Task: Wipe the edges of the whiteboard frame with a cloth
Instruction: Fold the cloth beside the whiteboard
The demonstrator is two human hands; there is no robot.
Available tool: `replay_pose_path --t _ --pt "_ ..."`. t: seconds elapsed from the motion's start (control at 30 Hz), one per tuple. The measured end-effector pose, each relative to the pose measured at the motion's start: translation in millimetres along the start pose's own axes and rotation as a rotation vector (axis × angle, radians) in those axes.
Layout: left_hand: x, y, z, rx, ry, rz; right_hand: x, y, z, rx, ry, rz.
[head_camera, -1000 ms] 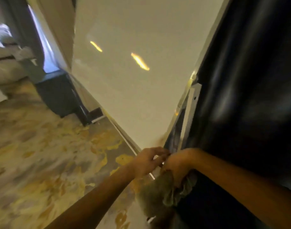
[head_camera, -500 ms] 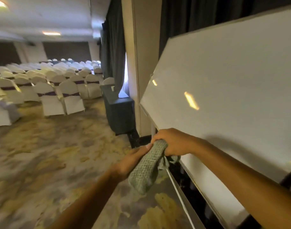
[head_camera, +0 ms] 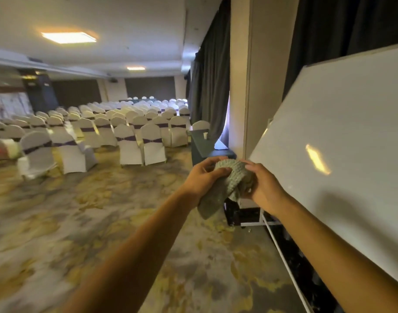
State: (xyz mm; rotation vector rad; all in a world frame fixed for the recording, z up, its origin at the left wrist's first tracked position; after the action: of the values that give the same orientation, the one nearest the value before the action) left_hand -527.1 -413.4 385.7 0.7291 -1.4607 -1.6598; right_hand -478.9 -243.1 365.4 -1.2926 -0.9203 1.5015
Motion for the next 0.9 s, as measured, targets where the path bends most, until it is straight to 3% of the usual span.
replay_pose_path --t 0.13,0.3,0.4,0.7,0.9 --pt "38 14 49 -0.014 0.037 0.096 -5 -9 73 -0.023 0.133 -0.315" --pt "64 13 133 -0.077 0.083 0.285 8 -25 154 0.229 0.221 -0.697" --pt "57 0 193 -0.082 0.100 0.312 36 -31 201 0.301 0.228 -0.742" --pt "36 -18 399 -0.097 0.006 0.507 161 -76 350 0.232 0.287 -0.968" --pt "35 -52 529 -0.148 -0.072 0.409 231 -76 456 0.052 0.408 -0.800"
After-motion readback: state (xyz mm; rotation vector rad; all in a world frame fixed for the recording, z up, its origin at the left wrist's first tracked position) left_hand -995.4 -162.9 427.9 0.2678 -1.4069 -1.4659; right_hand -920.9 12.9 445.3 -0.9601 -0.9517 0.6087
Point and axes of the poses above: each hand's wrist, its own z-axis towards the middle knuckle, its own x-axis out of the back of the hand, y = z × x, the point moved 2 cm from there along z, towards the middle knuckle, and after that the axes turned 3 degrees about -y, right-handed, at the moved point
